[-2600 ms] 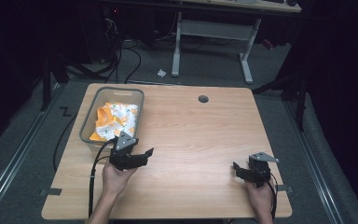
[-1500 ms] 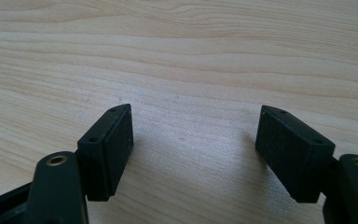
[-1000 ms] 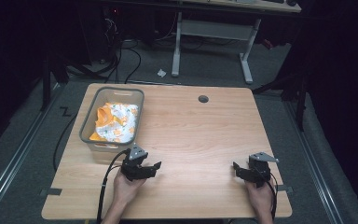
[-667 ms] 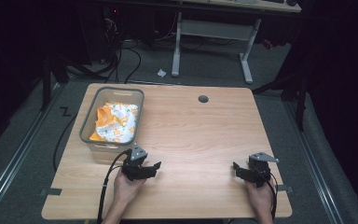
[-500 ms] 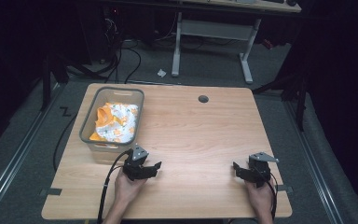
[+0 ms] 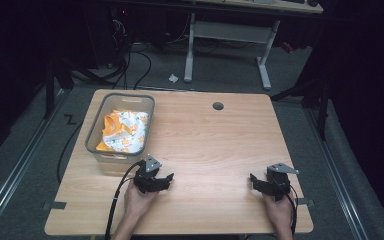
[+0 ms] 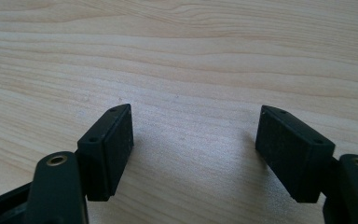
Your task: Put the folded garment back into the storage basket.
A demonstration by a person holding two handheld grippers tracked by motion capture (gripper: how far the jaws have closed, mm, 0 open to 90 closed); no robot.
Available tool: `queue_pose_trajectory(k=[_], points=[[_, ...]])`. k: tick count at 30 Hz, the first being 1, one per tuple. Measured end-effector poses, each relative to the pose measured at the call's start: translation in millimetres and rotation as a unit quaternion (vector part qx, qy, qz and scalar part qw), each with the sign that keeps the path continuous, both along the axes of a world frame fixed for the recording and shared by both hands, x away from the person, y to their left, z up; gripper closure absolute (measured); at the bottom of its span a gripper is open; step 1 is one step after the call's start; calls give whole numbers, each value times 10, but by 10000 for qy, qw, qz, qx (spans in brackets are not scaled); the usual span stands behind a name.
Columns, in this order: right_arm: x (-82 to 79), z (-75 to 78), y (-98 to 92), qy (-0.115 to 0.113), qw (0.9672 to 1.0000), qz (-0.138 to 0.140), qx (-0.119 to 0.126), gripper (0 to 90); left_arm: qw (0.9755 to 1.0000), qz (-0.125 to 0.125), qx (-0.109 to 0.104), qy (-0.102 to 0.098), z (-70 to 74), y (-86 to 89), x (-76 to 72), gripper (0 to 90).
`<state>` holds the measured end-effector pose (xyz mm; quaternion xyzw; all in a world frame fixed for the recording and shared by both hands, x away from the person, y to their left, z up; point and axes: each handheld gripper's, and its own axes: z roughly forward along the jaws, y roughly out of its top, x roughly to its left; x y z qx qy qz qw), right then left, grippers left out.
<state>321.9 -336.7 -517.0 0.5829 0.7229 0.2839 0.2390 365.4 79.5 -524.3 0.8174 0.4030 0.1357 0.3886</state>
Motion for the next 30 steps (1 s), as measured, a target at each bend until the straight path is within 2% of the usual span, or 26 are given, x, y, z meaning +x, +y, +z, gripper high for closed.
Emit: queue_pose_trajectory(k=[7,11,16,30], points=[[0,0,0,0,10000,-2,-3,281,9999,54,117,-37,-10,-28,4,321],[0,0,0,-2,10000,0,-3,281,9996,88,281,-30,-14,-44,9,318],[-2,0,2,6,10000,-4,4,281,9994,164,295,-26,-15,-47,6,304],[-2,0,0,-1,10000,9,-4,281,9995,153,290,-20,-16,-47,5,299]])
